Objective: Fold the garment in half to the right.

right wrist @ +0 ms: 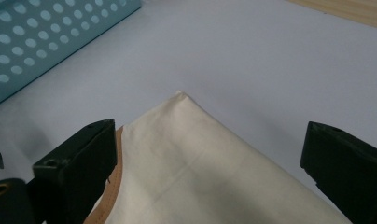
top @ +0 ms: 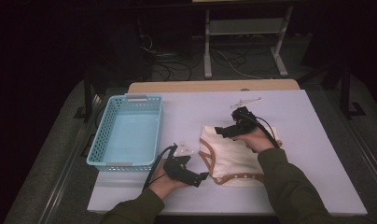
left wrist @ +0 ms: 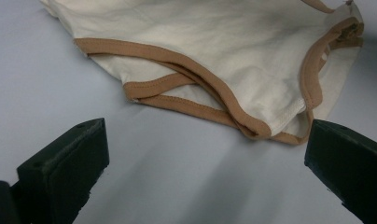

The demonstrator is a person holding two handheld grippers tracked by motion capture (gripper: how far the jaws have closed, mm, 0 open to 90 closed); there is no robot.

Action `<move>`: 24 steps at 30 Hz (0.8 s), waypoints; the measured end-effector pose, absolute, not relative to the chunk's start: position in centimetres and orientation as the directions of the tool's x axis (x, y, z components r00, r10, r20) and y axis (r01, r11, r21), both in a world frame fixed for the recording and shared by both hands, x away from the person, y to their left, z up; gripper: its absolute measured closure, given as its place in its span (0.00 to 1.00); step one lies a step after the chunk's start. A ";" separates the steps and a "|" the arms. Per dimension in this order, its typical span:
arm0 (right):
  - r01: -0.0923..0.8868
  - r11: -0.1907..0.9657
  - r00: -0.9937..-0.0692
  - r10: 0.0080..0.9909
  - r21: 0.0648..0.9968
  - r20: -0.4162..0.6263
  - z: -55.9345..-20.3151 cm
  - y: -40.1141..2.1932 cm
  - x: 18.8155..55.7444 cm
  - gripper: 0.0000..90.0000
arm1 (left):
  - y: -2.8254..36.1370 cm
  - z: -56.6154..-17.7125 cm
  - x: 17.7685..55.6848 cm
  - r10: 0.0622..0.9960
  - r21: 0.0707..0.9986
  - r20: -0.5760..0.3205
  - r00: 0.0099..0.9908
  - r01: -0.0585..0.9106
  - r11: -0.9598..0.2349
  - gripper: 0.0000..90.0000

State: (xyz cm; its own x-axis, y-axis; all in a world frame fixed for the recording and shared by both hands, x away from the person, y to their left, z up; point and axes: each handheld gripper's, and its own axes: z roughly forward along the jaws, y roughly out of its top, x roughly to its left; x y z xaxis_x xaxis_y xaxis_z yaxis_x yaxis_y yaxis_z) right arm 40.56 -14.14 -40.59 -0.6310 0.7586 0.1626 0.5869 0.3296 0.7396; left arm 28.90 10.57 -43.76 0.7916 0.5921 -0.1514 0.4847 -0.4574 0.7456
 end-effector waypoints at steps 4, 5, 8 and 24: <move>0.595 0.335 -0.630 0.759 0.731 0.165 -40.9 -13.4 41.0 0.10 | 10.6 -43.8 28.9 0.591 0.745 -0.149 0.793 0.483 -0.460 0.00; 0.595 0.336 -0.629 0.760 0.730 0.163 -40.9 -13.2 41.1 0.13 | 10.7 -43.7 28.9 0.586 0.740 -0.142 0.798 0.478 -0.472 0.00; 0.595 0.345 -0.635 0.756 0.725 0.161 -41.1 -12.7 41.6 0.18 | 10.5 -43.9 28.9 0.594 0.744 -0.154 0.790 0.488 -0.456 0.00; 0.610 0.379 -0.647 0.745 0.695 0.162 -42.2 -9.6 44.0 0.47 | 10.6 -43.9 28.9 0.596 0.745 -0.156 0.787 0.490 -0.452 0.00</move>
